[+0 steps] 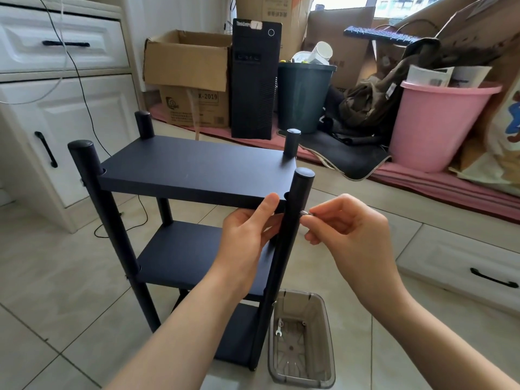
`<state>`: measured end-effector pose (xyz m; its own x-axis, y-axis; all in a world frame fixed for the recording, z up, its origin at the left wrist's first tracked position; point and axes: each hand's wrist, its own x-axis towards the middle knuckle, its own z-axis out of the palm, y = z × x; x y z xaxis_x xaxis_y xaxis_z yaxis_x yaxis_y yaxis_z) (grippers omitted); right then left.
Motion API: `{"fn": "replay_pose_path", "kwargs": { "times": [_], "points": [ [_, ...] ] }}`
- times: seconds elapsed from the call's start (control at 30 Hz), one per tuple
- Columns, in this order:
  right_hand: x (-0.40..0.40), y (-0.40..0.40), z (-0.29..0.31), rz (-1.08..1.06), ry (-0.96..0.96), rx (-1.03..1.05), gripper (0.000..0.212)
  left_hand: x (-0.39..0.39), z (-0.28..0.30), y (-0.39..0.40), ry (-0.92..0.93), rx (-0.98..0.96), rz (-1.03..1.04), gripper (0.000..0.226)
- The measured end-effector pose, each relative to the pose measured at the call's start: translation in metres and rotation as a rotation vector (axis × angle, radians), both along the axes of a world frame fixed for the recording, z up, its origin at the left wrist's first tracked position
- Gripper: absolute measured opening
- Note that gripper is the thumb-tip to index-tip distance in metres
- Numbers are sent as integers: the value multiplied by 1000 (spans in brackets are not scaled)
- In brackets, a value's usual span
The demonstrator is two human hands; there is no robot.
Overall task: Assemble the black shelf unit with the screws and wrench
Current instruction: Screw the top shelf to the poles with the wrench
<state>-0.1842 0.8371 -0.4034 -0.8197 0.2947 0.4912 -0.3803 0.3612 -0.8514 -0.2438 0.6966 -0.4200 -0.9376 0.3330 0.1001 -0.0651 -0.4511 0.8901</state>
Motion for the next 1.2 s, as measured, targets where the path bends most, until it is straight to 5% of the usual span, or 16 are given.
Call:
{"fn": "replay_pose_path", "kwargs": {
  "times": [0.37, 0.93, 1.2],
  "points": [
    [-5, 1, -7, 70, 10, -29, 15, 1, -1, 2, -16, 17, 22, 26],
    [-5, -5, 3, -194, -29, 184, 19, 0, -2, 2, -29, -21, 45, 39],
    [0, -6, 2, -127, -20, 120, 13, 0, -2, 2, -17, -17, 31, 22]
  ]
}}
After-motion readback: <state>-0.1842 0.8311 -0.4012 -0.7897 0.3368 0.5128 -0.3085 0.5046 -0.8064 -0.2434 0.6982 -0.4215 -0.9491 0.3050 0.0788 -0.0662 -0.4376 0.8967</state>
